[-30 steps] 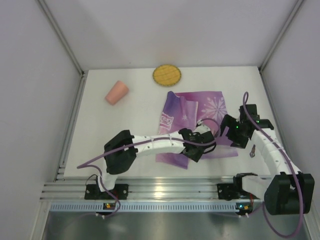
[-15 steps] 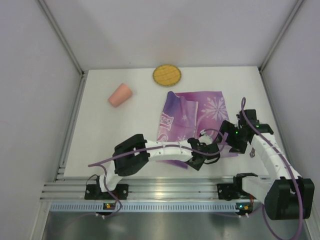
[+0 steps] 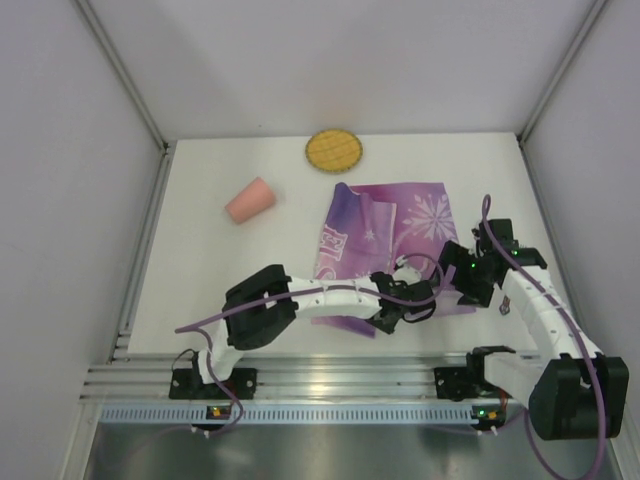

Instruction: Set the dinner table for one person

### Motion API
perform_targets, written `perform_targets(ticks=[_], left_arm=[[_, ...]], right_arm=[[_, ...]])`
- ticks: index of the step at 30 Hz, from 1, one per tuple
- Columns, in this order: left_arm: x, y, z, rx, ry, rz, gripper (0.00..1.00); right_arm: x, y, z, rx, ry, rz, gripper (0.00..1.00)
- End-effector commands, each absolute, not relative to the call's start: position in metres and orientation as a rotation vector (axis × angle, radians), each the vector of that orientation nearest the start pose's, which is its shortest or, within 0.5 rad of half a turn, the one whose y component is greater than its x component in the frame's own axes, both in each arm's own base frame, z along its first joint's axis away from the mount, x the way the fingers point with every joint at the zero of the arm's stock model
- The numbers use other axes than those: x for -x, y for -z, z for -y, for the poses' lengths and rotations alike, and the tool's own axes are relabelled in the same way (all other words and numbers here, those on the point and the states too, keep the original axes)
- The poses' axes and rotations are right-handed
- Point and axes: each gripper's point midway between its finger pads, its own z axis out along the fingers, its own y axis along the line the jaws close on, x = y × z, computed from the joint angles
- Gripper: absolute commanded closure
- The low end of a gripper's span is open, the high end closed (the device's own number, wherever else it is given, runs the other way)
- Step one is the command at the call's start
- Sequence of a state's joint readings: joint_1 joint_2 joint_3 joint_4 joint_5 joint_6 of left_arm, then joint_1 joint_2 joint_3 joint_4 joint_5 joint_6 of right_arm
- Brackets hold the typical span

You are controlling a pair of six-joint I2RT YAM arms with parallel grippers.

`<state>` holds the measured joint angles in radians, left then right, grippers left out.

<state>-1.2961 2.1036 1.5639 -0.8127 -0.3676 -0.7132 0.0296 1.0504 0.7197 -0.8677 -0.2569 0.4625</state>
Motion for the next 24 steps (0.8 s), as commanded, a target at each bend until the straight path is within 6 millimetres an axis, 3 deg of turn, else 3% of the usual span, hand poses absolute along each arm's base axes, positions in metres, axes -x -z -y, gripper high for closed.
perform_targets(ticks=[1,5,6,7,8,12,15,16,19,22,24], left_arm=[[-0.155,0.006,0.341,-0.673,-0.174,-2.723,0.6],[-0.158,0.009,0.327,-0.648,-0.146,-2.749,0.69],[-0.158,0.009,0.327,-0.651,-0.139,-2.752,0.76],[-0.159,0.009,0.326,-0.668,-0.143,-2.749,0.96],[-0.16,0.007,0.328,-0.671,-0.139,-2.742,1.0],[-0.165,-0.015,0.337,-0.697,-0.094,-2.71,1.0],[-0.173,-0.049,0.361,-0.691,0.041,-2.668,1.0],[-0.173,-0.072,0.378,-0.694,0.154,-2.655,1.0],[-0.185,-0.11,0.398,-0.665,0.323,-2.626,1.0],[-0.191,-0.127,0.401,-0.652,0.377,-2.634,1.0],[-0.191,-0.127,0.398,-0.657,0.392,-2.652,1.0]], right_arm=[[-0.196,-0.086,-0.065,-0.533,-0.478,-2.737,0.02],[-0.197,-0.082,-0.064,-0.549,-0.473,-2.746,0.02],[-0.198,-0.083,-0.064,-0.546,-0.474,-2.74,0.02],[-0.199,-0.082,-0.064,-0.551,-0.472,-2.744,0.02],[-0.201,-0.081,-0.057,-0.6,-0.458,-2.733,0.02],[-0.204,-0.072,-0.055,-0.635,-0.448,-2.746,0.02],[-0.209,-0.061,-0.059,-0.664,-0.491,-2.735,0.02],[-0.205,-0.05,-0.062,-0.686,-0.505,-2.764,0.03],[-0.207,-0.031,-0.068,-0.738,-0.548,-2.803,0.06],[-0.205,-0.018,-0.057,-0.782,-0.44,-2.853,0.07],[-0.204,-0.019,-0.048,-0.802,-0.356,-2.851,0.07]])
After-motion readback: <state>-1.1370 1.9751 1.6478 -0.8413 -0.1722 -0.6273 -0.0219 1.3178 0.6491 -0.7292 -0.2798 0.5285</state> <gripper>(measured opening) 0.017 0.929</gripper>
